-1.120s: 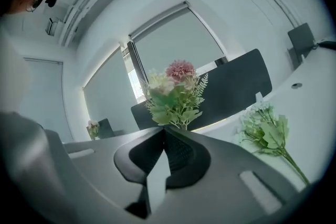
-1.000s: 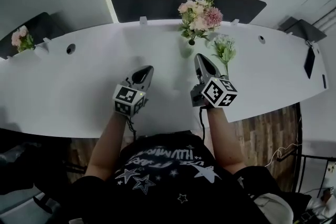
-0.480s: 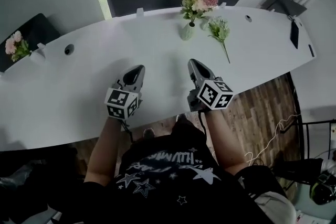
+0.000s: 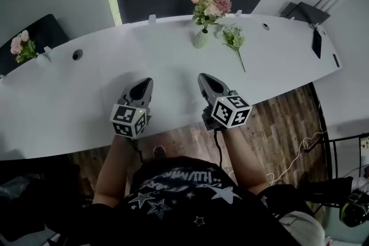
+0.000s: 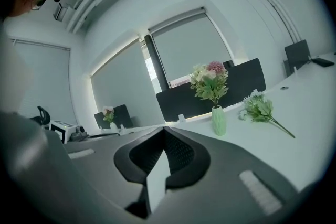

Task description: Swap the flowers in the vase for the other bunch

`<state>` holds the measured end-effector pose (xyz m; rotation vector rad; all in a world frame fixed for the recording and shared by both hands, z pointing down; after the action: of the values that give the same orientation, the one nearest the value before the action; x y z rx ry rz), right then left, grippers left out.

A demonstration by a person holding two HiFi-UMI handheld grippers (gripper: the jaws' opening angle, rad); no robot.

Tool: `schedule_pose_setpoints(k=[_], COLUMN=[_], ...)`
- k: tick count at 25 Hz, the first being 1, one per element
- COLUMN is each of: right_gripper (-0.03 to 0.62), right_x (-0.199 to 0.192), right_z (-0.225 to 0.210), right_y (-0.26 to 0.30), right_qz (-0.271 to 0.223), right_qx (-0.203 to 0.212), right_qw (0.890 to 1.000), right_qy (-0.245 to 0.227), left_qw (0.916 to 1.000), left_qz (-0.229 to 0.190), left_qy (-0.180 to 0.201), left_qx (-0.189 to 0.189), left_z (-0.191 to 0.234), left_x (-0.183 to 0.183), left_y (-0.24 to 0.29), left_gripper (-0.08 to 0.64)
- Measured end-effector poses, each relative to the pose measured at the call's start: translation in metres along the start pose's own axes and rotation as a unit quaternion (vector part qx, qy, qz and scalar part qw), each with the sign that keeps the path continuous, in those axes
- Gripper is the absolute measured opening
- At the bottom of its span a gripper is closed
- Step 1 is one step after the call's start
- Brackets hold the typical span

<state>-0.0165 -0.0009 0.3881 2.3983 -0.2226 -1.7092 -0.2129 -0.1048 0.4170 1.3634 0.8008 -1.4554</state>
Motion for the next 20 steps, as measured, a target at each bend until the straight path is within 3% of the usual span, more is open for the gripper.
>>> schedule_pose_setpoints(k=[14,20], right_gripper=[0.002,0.002], right_x=[-0.019,-0.033], right_z=[-0.028,-0.023], right_y=[-0.114,-0.166], right_qz=[0.004,-0.001], right_qx=[0.040,0.067], right_qw=[0.999,0.998], right_qy=[0.015,0.016], left_qw=[0.9985,0.9966], left_qz=[0.003,-0.015], left_qy=[0.022,0.027], left_qx=[0.050,0.077], left_z=[-0.116,-0.169], left_x=[-0.005,-0.009], left_y=[-0.027,-0.058], left_gripper=[0.008,0.008])
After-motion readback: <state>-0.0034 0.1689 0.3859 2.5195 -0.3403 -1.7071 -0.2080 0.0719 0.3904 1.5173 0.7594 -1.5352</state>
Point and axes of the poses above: the fingertips, and each gripper's own axes: y forward along the fingers, z to its left, x out of its top, the point moved 5 cm from there along -y, backward along the fingers, and after that the axes turned 6 degrees about -x, right-handed, at the moved point
